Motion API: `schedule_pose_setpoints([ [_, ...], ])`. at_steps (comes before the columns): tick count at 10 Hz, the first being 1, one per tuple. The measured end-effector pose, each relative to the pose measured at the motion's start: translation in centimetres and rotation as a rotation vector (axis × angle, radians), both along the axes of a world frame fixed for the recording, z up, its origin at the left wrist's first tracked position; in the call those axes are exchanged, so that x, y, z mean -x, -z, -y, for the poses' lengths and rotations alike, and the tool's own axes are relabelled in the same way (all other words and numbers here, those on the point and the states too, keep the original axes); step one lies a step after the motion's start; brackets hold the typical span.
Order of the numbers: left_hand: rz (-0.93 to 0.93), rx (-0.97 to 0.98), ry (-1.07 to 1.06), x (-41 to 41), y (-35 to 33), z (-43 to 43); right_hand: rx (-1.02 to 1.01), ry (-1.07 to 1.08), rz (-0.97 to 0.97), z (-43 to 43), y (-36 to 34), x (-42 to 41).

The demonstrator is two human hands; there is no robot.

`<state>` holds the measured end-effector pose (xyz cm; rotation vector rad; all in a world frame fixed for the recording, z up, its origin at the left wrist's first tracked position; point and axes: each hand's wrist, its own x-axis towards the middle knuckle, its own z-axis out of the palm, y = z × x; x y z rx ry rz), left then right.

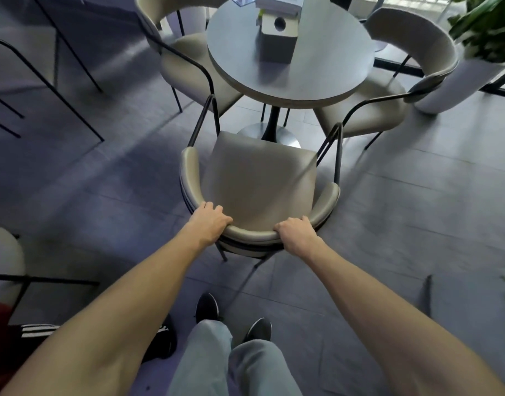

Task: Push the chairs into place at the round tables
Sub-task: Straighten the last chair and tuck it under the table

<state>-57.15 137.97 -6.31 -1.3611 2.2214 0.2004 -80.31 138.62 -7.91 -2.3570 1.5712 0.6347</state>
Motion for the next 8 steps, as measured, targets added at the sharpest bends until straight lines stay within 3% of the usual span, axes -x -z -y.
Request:
schedule_pose_setpoints([
  [5,0.028,0.008,0.018,0.8,0.6,-2.6,-0.013,-0.011,-0.041,-2.9,-0.1,0.7],
  [8,-0.11,-0.119,-0.077,0.3,-1.5,-2.2,-0.166,0.048,0.118,-1.7,-3.4,2.3],
])
